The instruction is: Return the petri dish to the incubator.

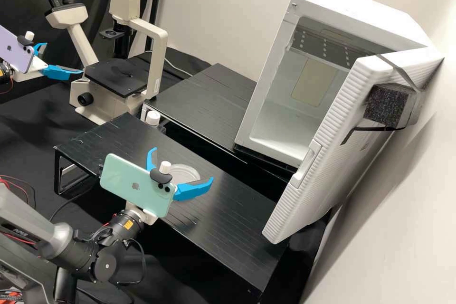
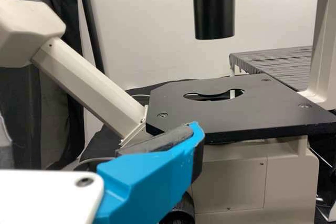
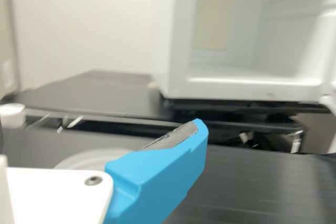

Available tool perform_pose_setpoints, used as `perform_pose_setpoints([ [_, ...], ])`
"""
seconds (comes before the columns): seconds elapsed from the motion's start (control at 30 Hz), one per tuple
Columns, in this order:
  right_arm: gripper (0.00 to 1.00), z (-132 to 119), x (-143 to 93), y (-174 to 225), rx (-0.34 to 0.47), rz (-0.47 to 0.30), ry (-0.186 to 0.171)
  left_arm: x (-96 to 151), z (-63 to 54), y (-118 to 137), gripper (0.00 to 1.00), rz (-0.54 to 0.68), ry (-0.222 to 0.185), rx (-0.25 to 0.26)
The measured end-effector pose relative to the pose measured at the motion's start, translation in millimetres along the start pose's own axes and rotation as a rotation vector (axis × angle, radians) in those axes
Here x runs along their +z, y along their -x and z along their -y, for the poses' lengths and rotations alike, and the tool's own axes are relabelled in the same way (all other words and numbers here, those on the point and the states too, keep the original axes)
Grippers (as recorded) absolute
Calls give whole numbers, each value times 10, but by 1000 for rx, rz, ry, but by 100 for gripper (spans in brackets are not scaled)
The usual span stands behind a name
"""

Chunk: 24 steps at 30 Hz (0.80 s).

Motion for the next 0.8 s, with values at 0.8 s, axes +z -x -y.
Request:
perform_pose_setpoints([
  [0.8,100,210,303,-69,-197,42,-170,0,0,0,100,0,0,0],
])
